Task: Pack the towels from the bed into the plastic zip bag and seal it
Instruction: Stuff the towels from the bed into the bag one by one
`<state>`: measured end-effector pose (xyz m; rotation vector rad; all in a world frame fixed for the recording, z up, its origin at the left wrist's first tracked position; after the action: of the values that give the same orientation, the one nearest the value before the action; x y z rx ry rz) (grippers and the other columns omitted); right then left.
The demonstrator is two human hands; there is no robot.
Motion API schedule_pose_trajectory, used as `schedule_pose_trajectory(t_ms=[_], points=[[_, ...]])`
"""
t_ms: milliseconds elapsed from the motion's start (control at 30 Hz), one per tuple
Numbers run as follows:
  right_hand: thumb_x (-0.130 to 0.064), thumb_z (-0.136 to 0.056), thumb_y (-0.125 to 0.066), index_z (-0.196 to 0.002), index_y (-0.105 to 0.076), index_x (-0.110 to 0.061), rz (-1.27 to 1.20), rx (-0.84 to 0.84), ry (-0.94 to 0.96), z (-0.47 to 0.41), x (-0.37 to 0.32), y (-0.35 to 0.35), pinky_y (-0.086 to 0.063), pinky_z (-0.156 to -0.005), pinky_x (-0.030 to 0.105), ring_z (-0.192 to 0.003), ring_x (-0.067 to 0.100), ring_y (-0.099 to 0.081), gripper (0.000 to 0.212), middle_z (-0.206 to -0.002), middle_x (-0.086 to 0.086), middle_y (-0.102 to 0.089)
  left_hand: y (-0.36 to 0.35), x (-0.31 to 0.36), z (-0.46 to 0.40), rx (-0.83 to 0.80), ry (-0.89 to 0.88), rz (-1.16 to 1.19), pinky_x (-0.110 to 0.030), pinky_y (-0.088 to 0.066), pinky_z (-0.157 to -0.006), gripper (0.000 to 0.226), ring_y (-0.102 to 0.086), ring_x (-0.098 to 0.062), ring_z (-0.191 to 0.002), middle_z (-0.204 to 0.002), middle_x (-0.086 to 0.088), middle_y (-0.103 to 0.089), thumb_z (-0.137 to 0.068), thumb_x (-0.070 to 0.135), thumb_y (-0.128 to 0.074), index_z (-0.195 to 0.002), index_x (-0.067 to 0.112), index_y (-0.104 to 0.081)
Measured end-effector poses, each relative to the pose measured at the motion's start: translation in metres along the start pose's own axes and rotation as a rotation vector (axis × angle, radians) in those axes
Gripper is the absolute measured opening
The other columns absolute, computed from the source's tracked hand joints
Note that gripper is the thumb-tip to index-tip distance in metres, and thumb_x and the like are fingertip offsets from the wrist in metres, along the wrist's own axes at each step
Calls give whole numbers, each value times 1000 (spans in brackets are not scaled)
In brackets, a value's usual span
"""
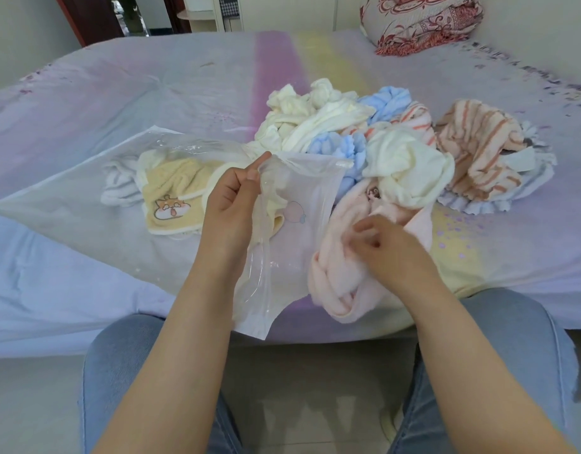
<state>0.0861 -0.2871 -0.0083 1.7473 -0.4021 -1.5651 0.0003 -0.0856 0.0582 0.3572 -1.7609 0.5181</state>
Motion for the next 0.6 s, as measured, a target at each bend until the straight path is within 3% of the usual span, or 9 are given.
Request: schedule_pose_trajectory(t_ms=[33,100,133,200,267,333,433,500,600], points=[[-44,-88,-54,-108,-55,-31,17,204,16,-6,-3,22,-42,-75,32,-94,21,-60,24,-88,-12,-60,1,0,0,-8,-3,-4,-8,-48,-71,19,-59,6,-111,-130,9,-62,-101,15,-42,-85,7,-48],[-41,-87,-58,-121,-53,-29,74,554,108,-19,-13,61,-41,-84,35,-115,26,-52,37,-122,1,-55,4,-3,-1,2,3,-11,-10,-48,-75,18,-57,4,-116,-129,10,-63,-101,16,-43,-87,7,-50],[-41,-85,-62,-133,-44,-30,122,617,126,-31,-14,70,-39,-94,39,-128,30,-41,53,-141,8,-40,5,-4,-2,9,4,-23,-12,-48,-79,17,-57,3,-117,-128,8,-63,-101,16,-43,-89,7,-51],[-45,-79,-67,-147,-17,-35,162,471,28,-75,2,69,-31,-108,47,-140,38,-22,85,-158,14,-7,4,-5,-3,10,0,-33,-18,-47,-83,17,-57,-1,-118,-129,5,-63,-101,17,-43,-91,7,-52],[-42,-79,-67,-149,-7,-36,192,258,-122,-115,30,59,-36,-104,48,-136,41,-32,92,-157,15,-13,2,-4,-3,-3,2,-8,-15,-47,-79,17,-57,0,-117,-130,7,-62,-101,15,-42,-91,7,-51],[-28,-84,-61,-146,-27,-21,210,154,-135,-135,36,57,-40,-97,41,-125,36,-48,71,-143,18,-43,4,-3,-4,-8,-5,1,-12,-47,-79,18,-56,1,-119,-128,10,-63,-101,15,-42,-86,9,-51],[-29,-92,-47,-120,-55,-11,64,448,49,-120,6,82,-42,-85,34,-108,30,-59,34,-118,14,-63,14,-1,-5,41,-13,3,-14,-46,-81,23,-57,-7,-121,-125,7,-66,-100,16,-44,-79,16,-51],[-33,-89,-43,-100,-57,-20,-200,643,250,-78,-21,87,-43,-77,32,-91,19,-56,22,-98,7,-61,17,0,-5,58,-10,26,-12,-47,-75,22,-59,-4,-116,-124,7,-66,-100,14,-43,-80,13,-51],[-28,-86,-51,-111,-52,-31,-395,583,506,-6,-50,47,-37,-89,11,-102,8,-48,25,-110,-2,-53,13,2,-4,40,-11,50,-8,-47,-69,17,-62,7,-103,-127,10,-64,-101,12,-41,-88,7,-50]])
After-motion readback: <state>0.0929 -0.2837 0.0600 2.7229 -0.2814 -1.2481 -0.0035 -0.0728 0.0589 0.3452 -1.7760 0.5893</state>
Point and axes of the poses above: each hand's wrist, its own z-axis away from the middle knuckle, its own y-axis out of the back of the hand, x = y × z, the point moved 8 cm from there along -z, towards the middle knuckle
